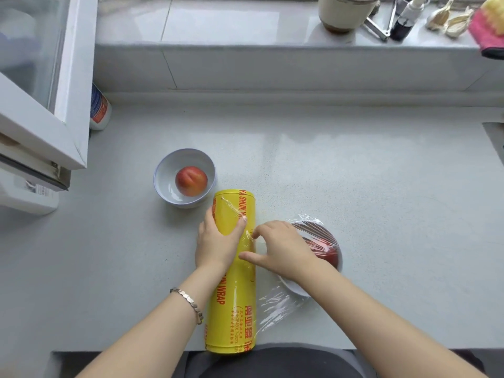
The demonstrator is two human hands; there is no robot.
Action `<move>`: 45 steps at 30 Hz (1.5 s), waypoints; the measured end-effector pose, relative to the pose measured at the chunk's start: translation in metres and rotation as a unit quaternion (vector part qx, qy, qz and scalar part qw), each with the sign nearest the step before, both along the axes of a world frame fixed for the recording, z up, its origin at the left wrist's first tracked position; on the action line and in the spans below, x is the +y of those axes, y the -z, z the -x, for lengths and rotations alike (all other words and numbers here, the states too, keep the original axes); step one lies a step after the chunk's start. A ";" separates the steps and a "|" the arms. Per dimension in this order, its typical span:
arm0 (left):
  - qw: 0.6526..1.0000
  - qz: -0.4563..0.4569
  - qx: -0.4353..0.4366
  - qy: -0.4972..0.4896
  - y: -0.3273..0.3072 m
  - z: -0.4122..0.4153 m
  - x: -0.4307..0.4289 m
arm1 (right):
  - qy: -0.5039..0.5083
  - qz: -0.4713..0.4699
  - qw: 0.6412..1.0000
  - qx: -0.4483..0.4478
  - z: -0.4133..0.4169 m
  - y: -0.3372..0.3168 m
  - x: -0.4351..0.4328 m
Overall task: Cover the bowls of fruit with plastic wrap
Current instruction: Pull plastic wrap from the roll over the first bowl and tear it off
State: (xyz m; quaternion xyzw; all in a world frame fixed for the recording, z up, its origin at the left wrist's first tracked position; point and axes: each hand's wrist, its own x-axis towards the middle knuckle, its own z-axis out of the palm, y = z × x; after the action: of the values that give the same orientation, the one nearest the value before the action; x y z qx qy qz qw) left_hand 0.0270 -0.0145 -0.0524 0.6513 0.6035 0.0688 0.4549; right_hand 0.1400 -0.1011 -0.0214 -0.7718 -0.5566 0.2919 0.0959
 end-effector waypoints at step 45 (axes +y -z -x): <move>0.804 -0.415 -0.136 0.403 0.022 0.021 0.019 | 0.120 -0.113 0.972 0.168 -0.005 0.006 -0.018</move>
State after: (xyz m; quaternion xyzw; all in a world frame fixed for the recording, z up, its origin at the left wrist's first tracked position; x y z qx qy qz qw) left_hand 0.0064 0.0049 -0.0746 0.9465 0.1327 0.2105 0.2054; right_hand 0.1448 -0.1194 -0.0274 -0.7573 -0.4650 0.3389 0.3089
